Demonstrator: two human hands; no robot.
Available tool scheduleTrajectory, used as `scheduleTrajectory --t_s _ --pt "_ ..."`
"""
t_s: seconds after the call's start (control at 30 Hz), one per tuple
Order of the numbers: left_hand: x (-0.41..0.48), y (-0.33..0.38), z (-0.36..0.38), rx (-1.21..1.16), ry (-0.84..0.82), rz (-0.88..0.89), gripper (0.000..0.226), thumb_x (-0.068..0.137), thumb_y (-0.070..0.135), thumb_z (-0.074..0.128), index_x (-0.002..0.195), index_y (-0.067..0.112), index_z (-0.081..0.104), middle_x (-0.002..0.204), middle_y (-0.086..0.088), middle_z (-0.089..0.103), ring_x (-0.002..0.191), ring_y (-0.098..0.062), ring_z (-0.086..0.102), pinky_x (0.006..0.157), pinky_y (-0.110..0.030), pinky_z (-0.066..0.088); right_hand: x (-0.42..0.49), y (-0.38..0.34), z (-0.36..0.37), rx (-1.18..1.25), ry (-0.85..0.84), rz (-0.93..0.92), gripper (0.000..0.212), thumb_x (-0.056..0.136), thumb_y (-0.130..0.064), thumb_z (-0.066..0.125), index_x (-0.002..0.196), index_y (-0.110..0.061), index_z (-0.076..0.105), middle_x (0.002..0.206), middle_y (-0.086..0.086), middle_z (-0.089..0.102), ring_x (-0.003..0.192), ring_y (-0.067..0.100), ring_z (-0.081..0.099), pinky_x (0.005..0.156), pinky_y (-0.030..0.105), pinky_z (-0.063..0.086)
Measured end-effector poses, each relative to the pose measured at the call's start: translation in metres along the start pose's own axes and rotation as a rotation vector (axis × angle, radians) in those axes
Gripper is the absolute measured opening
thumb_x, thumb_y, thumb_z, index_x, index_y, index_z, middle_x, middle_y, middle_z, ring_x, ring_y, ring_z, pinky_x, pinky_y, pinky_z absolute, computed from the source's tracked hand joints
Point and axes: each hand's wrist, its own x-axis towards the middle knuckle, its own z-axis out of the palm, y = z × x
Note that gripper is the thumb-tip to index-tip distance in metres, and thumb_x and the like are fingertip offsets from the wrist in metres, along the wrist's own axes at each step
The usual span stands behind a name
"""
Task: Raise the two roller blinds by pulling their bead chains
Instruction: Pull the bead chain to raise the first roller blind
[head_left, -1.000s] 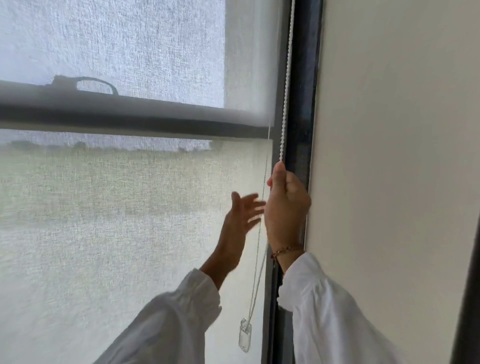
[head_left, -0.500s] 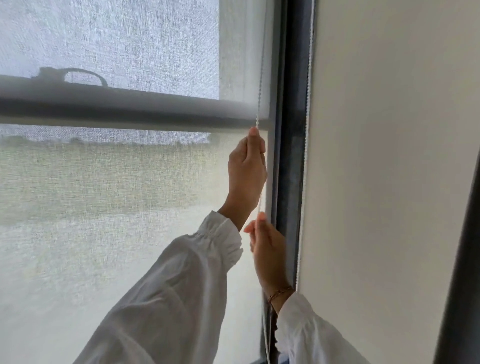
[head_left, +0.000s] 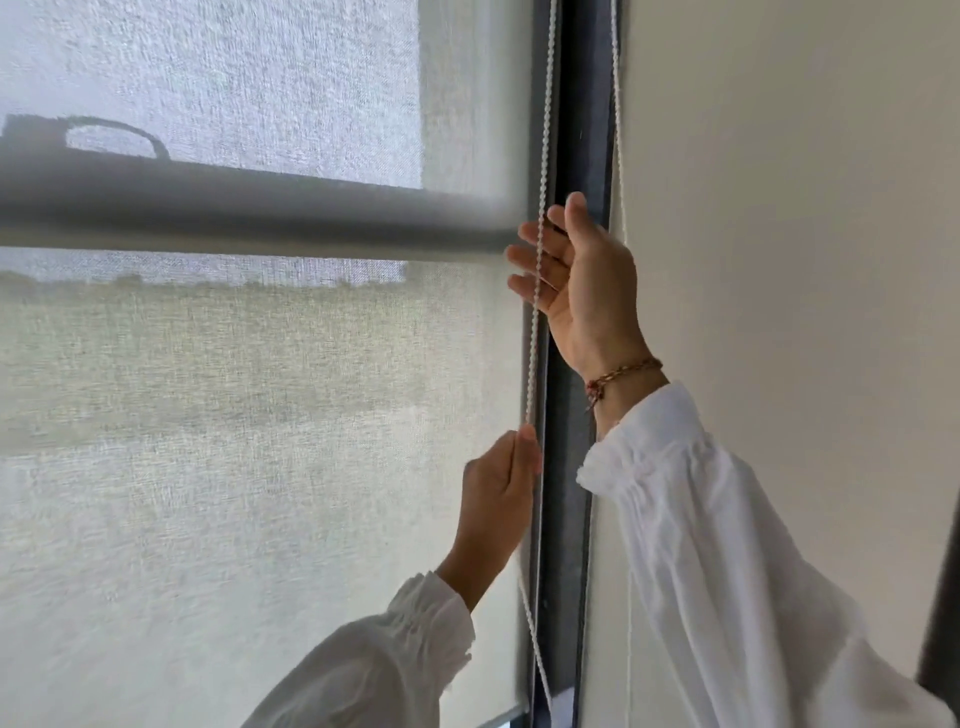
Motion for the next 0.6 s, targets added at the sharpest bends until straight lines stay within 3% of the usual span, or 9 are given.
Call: scheduleTrajectory --t_s 0.1,0.17,0.23,0.3,0.37,0.47,0.6 --pt "0.006 -0.006 0.000 0.044 -0.026 0.077 0.041 0.094 0.029 0.039 0.053 0.025 0.034 0.049 0.004 0.035 0.046 -0.007 0.030 0.049 -0.031 0.027 0.011 0.005 0.013 -0.106 0.179 -0.052 0.028 0.094 -0.031 0.047 0.079 -0.013 0.062 0.059 -0.005 0.052 0.044 0.006 0.042 0.042 0.021 0.031" --pt "0.012 -0.009 0.000 0.035 -0.060 0.121 0.038 0.089 0.036 0.038 0.056 0.017 0.038 0.051 -0.001 0.038 0.048 -0.007 0.030 0.049 -0.029 0.027 0.014 0.014 0.018 -0.225 0.315 -0.225 0.033 0.094 -0.027 0.046 0.068 -0.015 0.063 0.048 -0.013 0.047 0.042 0.004 0.038 0.045 0.023 0.033" --pt "0.018 -0.012 -0.002 -0.085 -0.104 0.065 0.040 0.090 0.040 0.041 0.056 0.019 0.043 0.048 0.007 0.041 0.046 -0.006 0.032 0.046 -0.025 0.028 0.014 0.021 0.020 -0.352 0.378 -0.406 0.033 0.095 -0.023 0.045 0.072 -0.011 0.064 0.051 -0.016 0.047 0.046 0.002 0.042 0.055 0.023 0.038" --pt "0.028 -0.013 -0.008 -0.298 -0.183 -0.084 0.043 0.089 0.049 0.039 0.058 0.021 0.051 0.045 0.009 0.042 0.041 -0.006 0.035 0.040 -0.020 0.028 0.016 0.025 0.018 -0.433 0.401 -0.513 0.032 0.096 -0.021 0.043 0.078 -0.004 0.064 0.056 -0.016 0.048 0.048 -0.002 0.046 0.058 0.014 0.038" --pt "0.047 -0.012 -0.020 -0.395 -0.212 -0.137 0.057 0.083 0.061 0.029 0.077 0.015 0.061 0.050 0.005 0.055 0.045 -0.011 0.053 0.040 -0.021 0.041 0.020 0.029 0.014 -0.466 0.422 -0.570 0.032 0.096 -0.019 0.043 0.079 -0.002 0.063 0.058 -0.015 0.049 0.049 -0.003 0.047 0.057 0.011 0.038" --pt "0.089 -0.001 -0.039 -0.490 -0.177 -0.153 0.071 0.082 0.064 0.019 0.113 0.012 0.055 0.085 -0.003 0.071 0.084 -0.018 0.069 0.062 -0.030 0.057 0.019 0.042 0.008 -0.488 0.433 -0.608 0.031 0.096 -0.017 0.043 0.078 0.000 0.062 0.061 -0.011 0.053 0.053 -0.010 0.051 0.056 0.005 0.038" --pt "0.131 0.038 -0.049 -0.492 -0.141 -0.052 0.056 0.094 0.047 0.018 0.120 0.009 0.050 0.107 -0.005 0.066 0.103 -0.018 0.065 0.085 -0.028 0.054 0.000 0.083 0.000 -0.578 0.422 -0.651 0.028 0.093 -0.016 0.043 0.073 -0.004 0.059 0.061 -0.014 0.050 0.059 -0.014 0.050 0.054 0.000 0.033"
